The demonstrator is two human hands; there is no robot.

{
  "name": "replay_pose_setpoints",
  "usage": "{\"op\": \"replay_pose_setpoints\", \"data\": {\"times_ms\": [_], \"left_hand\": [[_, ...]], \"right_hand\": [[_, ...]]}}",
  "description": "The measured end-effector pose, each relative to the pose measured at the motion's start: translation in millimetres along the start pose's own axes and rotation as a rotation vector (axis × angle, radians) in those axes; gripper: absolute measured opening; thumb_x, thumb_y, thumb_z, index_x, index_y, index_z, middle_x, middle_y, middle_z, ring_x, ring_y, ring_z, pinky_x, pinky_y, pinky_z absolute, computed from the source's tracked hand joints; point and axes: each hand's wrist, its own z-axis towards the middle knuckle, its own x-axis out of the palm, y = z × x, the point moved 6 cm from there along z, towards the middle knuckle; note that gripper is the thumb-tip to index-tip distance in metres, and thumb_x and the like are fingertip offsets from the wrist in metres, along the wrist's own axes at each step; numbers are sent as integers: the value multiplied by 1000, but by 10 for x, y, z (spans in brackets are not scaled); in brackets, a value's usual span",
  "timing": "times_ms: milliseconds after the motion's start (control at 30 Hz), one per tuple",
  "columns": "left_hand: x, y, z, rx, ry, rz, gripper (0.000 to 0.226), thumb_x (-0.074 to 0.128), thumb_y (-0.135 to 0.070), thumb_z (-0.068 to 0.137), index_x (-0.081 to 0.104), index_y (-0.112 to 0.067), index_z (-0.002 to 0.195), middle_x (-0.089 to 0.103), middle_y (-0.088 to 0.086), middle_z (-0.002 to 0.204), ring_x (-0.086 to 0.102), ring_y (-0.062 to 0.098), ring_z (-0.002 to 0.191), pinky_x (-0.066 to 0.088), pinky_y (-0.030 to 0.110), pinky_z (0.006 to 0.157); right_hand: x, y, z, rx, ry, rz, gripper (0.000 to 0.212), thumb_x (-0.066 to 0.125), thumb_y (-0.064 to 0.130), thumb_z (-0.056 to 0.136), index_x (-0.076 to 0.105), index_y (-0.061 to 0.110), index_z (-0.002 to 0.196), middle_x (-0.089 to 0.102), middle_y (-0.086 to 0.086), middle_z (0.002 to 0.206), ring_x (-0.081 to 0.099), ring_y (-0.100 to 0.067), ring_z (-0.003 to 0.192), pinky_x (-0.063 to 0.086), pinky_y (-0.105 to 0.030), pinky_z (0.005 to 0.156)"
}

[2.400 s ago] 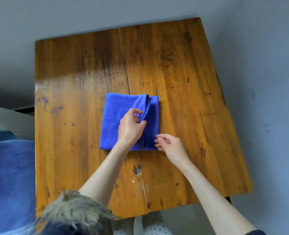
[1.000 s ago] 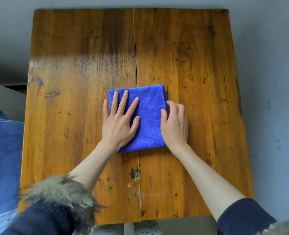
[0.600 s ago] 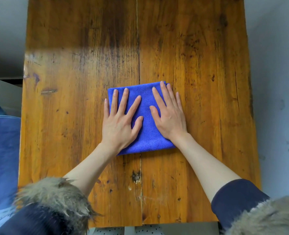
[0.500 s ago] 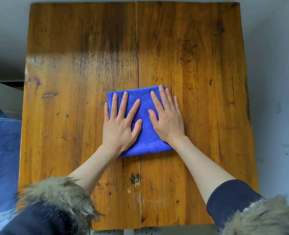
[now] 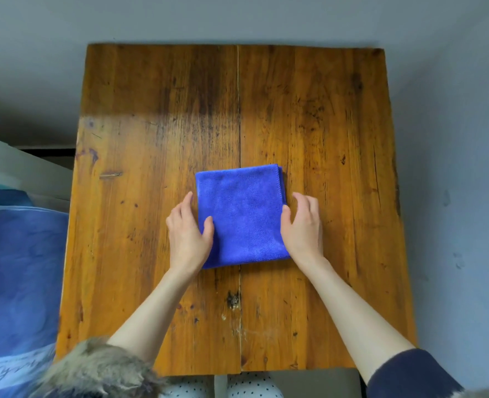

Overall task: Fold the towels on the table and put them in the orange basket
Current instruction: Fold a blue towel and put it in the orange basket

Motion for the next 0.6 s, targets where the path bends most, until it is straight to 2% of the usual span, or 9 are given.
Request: {"op": "replay_pose_setpoints", "data": {"times_ms": [67, 167, 267, 333, 433, 500, 600], "left_hand": [[-10, 92, -28, -113, 19, -66, 57, 58, -14, 88, 34, -6, 140, 50, 17, 125, 42, 32, 117, 27, 35, 102], [-5, 193, -29, -242, 37, -145, 54, 58, -16, 88, 38, -9, 137, 54, 12, 117, 45, 29, 114, 33, 37, 101], [37, 231, -5, -350, 102, -247, 49, 59, -21, 88, 42, -14, 134, 57, 4, 101, 52, 28, 107, 40, 43, 99], [65, 226, -7, -370, 166, -282, 46, 61, -22, 87, 46, -16, 131, 58, 1, 95, 56, 27, 103, 44, 43, 95], [103, 254, -20, -364, 222, -276, 49, 66, -26, 82, 48, -28, 127, 62, 1, 109, 57, 27, 104, 46, 48, 93], [112, 286, -34, -372, 223, -258, 51, 68, -27, 78, 47, -33, 125, 63, 0, 108, 55, 28, 106, 46, 50, 93], [80, 280, -66, -394, 216, -265, 52, 69, -20, 80, 48, -32, 125, 62, 1, 98, 55, 28, 103, 46, 49, 92]], "right_hand": [[20, -71, 13, 118, 59, -1, 40, 47, 24, 96, 43, 10, 133, 45, -8, 131, 52, -26, 112, 44, -39, 95], [105, -158, 68, 271, 178, -12, 39, 48, 31, 95, 45, 11, 129, 51, -8, 126, 51, -24, 114, 41, -41, 99], [167, -187, 116, 351, 250, -27, 36, 50, 34, 94, 49, 13, 123, 58, -5, 120, 52, -25, 113, 39, -47, 101], [177, -185, 133, 395, 270, 2, 38, 53, 35, 92, 50, 13, 123, 58, -4, 121, 53, -26, 113, 38, -48, 102], [217, -193, 153, 432, 312, 50, 39, 61, 35, 87, 53, 13, 119, 59, -4, 119, 56, -26, 110, 40, -50, 99], [251, -211, 157, 435, 354, 47, 34, 64, 34, 84, 59, 13, 110, 63, -4, 114, 59, -27, 104, 44, -50, 96], [237, -207, 118, 430, 367, 76, 30, 65, 28, 85, 60, 9, 108, 63, -7, 113, 61, -26, 101, 50, -40, 88]]}}
